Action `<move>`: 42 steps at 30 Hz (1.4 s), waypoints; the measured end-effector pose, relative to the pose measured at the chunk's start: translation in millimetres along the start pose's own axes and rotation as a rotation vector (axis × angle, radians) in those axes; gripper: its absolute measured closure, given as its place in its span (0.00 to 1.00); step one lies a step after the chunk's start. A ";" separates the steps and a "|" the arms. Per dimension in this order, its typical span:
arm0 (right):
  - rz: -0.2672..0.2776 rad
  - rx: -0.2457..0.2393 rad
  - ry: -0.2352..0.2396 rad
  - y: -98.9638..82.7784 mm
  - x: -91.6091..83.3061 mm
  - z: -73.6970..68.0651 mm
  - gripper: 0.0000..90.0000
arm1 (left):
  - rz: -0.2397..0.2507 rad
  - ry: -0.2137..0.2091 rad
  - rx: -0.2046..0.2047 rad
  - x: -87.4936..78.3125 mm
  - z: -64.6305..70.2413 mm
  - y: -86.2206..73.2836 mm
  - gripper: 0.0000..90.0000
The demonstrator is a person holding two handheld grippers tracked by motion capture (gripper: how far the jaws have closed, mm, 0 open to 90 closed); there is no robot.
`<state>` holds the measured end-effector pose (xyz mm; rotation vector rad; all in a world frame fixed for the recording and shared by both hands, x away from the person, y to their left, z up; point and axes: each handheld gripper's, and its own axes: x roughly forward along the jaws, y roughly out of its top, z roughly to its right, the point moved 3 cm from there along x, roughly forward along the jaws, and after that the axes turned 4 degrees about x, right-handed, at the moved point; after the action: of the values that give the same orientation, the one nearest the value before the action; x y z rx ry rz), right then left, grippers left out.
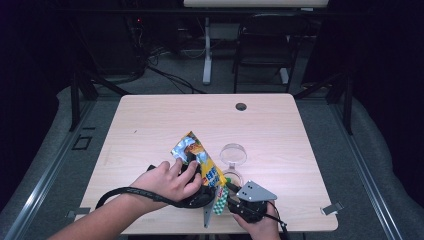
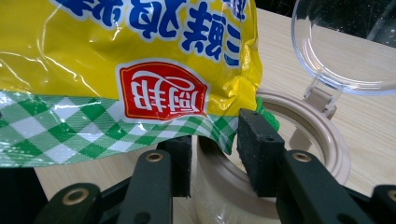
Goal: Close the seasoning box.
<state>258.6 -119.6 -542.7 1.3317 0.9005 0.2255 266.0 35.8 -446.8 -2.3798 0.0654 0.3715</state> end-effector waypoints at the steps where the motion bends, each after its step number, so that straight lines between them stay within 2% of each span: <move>1: 0.000 0.000 -0.001 0.0 0.0 0.0 0.74 | 0.000 0.000 -0.001 0.0 0.0 0.1 0.88; 3: 0.000 0.001 0.000 0.1 0.0 0.0 0.74 | 0.003 0.012 -0.001 0.2 -0.1 0.1 0.88; 7: 0.005 0.006 0.003 0.3 -0.1 -0.3 0.74 | -0.002 -0.003 0.002 -0.7 -1.0 -0.2 0.88; 10: 0.005 0.006 0.003 0.3 -0.1 -0.4 0.74 | -0.002 0.006 0.003 -0.6 -1.3 -0.2 0.88; 11: 0.006 0.006 0.003 0.3 -0.1 -0.4 0.74 | -0.003 -0.005 0.004 -0.9 -1.3 -0.2 0.88; 13: 0.005 0.006 0.003 0.3 0.0 -0.4 0.74 | 0.002 0.007 0.001 -0.4 -1.1 0.0 0.88; 42: 0.013 0.007 0.003 0.5 -0.2 -0.8 0.74 | 0.004 0.000 0.015 -0.9 -3.4 -0.7 0.88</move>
<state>258.2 -118.9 -542.1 1.3446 0.8961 0.2350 266.0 34.1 -443.7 -2.3648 0.0732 0.3713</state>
